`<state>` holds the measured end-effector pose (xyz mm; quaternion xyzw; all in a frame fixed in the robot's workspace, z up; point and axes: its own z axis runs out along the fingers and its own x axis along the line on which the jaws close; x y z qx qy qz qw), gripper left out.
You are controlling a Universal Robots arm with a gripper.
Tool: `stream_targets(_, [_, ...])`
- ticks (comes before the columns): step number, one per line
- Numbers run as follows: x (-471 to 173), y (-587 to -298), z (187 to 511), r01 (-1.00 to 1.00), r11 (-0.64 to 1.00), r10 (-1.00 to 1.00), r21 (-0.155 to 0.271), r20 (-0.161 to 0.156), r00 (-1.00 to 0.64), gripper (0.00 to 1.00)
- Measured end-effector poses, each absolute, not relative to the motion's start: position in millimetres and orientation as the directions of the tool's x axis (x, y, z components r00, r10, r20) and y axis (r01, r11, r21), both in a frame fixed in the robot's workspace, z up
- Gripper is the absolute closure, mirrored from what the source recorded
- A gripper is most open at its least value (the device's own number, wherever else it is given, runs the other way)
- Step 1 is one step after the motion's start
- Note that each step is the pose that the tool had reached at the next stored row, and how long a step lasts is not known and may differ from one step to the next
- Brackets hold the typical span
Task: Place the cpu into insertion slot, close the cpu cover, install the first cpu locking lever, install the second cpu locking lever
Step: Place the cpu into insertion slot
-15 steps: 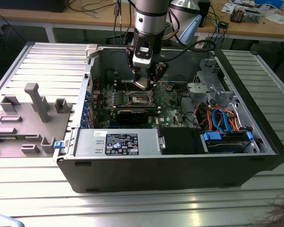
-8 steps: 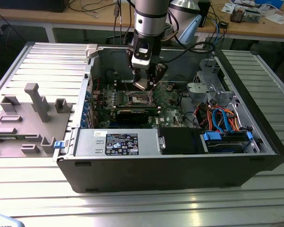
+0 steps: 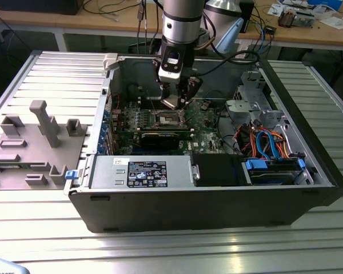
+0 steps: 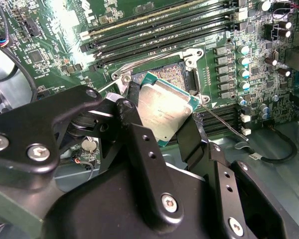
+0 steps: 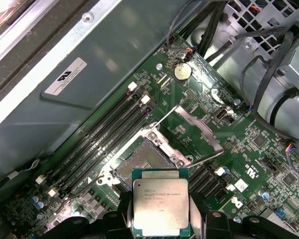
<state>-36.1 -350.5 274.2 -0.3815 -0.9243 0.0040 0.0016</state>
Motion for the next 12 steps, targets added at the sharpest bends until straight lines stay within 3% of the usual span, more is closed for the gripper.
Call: stream_targets(12, [-36.1,-350.5,274.0,0.712,0.702,0.712,-0.009,0.000,-0.702,0.45])
